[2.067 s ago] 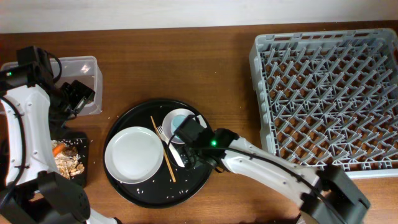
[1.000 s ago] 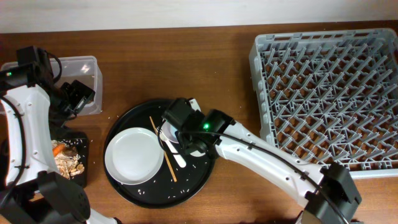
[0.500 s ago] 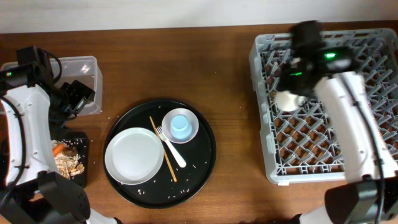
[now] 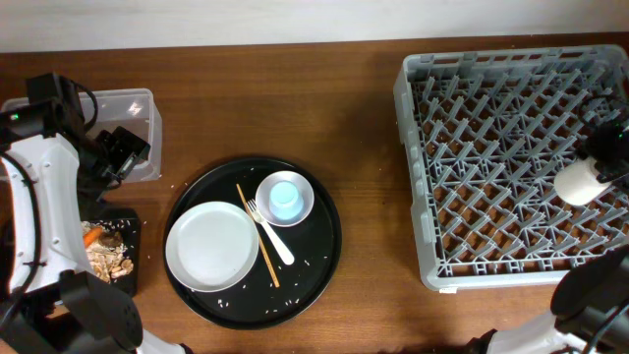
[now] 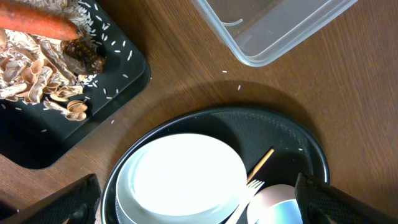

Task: Sort waste into correct bins and load items into the dishwasher rack
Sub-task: 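Place the white cup upside down in the dishwasher rack, then grasp the blue cup from the pink bowl with the right gripper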

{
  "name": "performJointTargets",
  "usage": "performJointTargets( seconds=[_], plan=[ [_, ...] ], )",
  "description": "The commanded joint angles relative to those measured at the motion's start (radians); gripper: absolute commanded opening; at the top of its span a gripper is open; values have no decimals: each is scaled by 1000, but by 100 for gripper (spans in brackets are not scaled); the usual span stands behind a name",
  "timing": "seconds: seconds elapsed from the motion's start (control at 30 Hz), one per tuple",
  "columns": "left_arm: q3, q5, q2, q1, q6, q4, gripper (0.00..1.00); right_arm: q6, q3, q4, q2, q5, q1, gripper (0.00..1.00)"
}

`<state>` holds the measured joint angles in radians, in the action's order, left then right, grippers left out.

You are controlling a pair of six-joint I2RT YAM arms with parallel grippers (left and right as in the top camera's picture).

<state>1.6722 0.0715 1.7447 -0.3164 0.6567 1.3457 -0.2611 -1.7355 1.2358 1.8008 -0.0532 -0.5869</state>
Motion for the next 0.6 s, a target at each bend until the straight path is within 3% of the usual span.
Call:
performJointTargets(
  seconds=[0.0, 0.03, 0.23, 0.3, 0.4, 0.57],
  plan=[
    [-2, 0, -8, -3, 13, 1, 99, 0, -14, 6, 35, 24, -3, 88],
    [-2, 0, -8, -3, 13, 1, 99, 0, -14, 9, 34, 27, -3, 99],
    [-2, 0, -8, -3, 13, 1, 99, 3, -17, 68, -105, 180, 1, 99],
    [-2, 0, -8, -3, 13, 1, 99, 111, -17, 105, -237, 423, 51, 99],
    [-2, 0, -8, -3, 13, 1, 99, 174, -17, 130, -342, 506, 287, 99],
    [-2, 0, -8, -3, 13, 1, 99, 175, -10, 5, -248, 486, 826, 99]
  ],
)
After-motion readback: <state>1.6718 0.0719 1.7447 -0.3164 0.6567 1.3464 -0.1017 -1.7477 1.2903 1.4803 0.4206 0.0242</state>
